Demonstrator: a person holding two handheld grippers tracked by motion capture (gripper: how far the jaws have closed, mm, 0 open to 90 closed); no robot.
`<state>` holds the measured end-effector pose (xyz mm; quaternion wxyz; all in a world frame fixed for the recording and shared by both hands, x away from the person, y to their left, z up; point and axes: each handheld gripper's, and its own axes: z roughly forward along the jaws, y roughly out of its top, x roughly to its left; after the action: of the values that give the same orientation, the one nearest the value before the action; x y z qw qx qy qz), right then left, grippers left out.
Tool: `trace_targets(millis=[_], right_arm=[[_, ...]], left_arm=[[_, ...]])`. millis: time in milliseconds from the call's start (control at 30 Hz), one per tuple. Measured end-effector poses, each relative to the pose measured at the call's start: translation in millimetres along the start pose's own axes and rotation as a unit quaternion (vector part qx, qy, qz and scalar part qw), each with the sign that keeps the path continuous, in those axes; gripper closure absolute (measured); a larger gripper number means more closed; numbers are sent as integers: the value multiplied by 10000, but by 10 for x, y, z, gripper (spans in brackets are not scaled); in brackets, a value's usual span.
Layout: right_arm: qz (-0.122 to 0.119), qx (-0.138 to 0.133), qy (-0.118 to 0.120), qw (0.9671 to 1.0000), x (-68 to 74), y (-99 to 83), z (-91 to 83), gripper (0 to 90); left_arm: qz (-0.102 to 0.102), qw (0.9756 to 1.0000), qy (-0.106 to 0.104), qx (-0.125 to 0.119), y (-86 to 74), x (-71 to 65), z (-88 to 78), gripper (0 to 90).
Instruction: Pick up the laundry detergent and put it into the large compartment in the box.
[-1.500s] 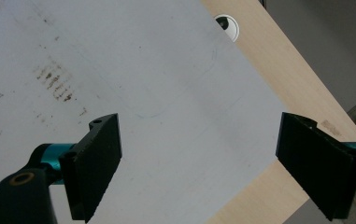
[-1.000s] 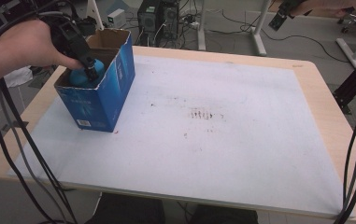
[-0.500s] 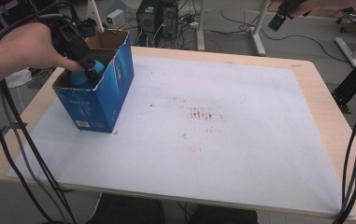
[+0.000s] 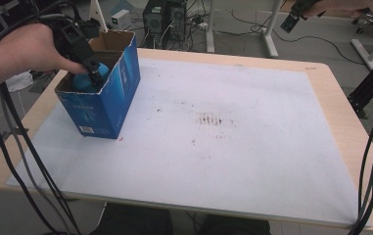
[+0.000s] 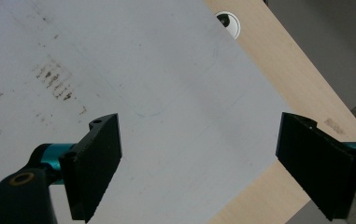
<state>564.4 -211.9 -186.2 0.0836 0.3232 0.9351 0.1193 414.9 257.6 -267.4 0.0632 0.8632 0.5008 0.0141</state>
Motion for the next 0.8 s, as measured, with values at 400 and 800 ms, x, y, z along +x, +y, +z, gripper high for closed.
trace_targets(millis=[400, 800], right_arm=[[-22, -18, 1, 10000, 8, -2, -3, 136], [-13, -27, 7, 10000, 14, -6, 3, 137]], left_arm=[[21, 10000, 16, -2, 2, -15, -1, 373], [17, 10000, 12, -37, -20, -18, -15, 369]])
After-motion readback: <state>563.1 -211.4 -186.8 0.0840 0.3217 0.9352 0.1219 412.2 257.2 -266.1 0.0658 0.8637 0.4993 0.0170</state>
